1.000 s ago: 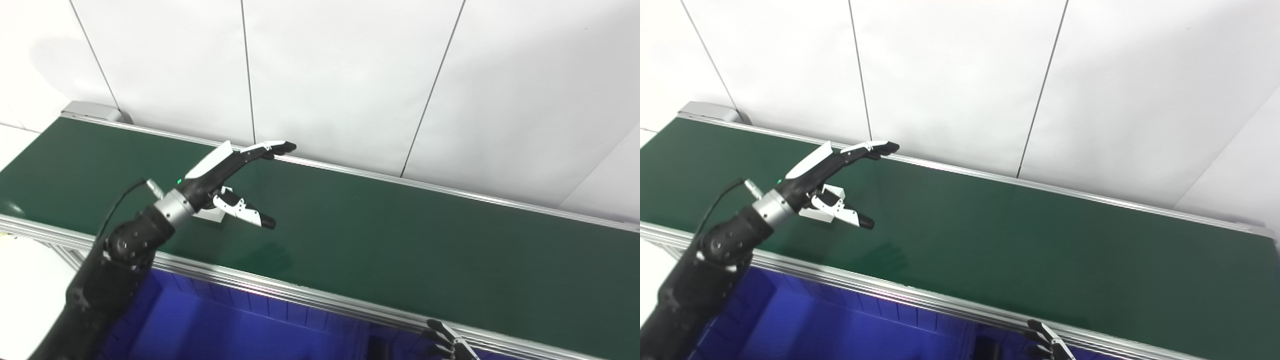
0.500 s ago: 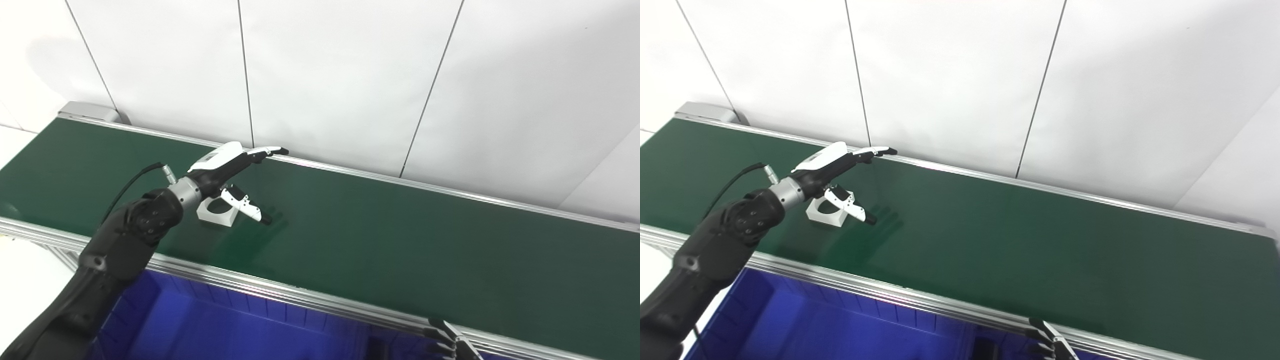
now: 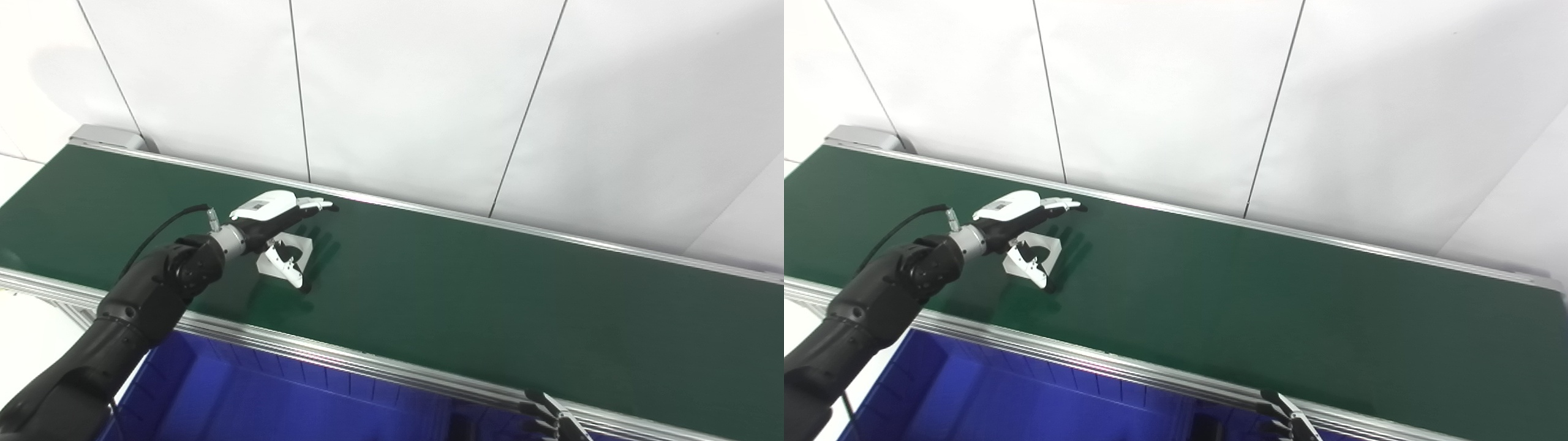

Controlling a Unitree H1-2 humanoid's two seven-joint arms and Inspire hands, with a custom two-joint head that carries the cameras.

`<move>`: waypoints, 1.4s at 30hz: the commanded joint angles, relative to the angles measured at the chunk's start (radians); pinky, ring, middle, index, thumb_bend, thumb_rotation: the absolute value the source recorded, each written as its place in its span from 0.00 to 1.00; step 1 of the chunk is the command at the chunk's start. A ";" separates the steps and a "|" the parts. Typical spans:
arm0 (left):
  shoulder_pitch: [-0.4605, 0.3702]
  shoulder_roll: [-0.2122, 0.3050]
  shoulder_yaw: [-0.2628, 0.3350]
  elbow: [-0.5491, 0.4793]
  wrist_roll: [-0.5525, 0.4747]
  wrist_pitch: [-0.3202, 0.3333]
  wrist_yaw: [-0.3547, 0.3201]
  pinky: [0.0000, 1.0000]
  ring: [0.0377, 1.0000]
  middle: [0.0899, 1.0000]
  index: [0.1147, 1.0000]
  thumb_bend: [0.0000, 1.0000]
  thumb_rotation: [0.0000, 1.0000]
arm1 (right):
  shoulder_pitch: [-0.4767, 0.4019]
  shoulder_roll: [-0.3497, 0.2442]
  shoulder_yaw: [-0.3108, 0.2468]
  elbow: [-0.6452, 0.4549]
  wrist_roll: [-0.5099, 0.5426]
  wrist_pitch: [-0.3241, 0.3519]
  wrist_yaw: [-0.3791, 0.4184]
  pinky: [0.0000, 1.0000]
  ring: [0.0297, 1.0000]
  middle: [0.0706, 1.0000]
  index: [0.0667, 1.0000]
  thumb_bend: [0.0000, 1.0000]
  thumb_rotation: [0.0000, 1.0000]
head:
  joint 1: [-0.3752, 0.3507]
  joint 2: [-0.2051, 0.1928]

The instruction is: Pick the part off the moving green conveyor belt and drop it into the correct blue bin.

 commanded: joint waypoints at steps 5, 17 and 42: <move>-0.050 0.059 -0.019 -0.016 0.009 0.003 0.005 0.97 0.97 0.98 0.93 0.99 0.22 | -0.003 -0.003 -0.006 -0.010 0.002 -0.067 -0.011 0.63 0.73 0.79 0.86 0.99 0.05 | 0.003 0.000; -0.043 0.039 -0.028 0.026 -0.018 0.025 0.060 0.80 0.88 0.91 0.89 0.86 0.07 | -0.004 -0.002 -0.006 -0.011 0.002 -0.065 -0.011 0.63 0.73 0.79 0.85 0.99 0.06 | -0.001 0.004; -0.021 -0.058 -0.014 0.048 -0.117 -0.128 0.213 0.45 0.40 0.44 0.47 0.50 0.00 | 0.009 0.012 -0.008 -0.028 0.007 -0.061 -0.017 0.64 0.74 0.80 0.87 0.96 0.06 | -0.004 0.019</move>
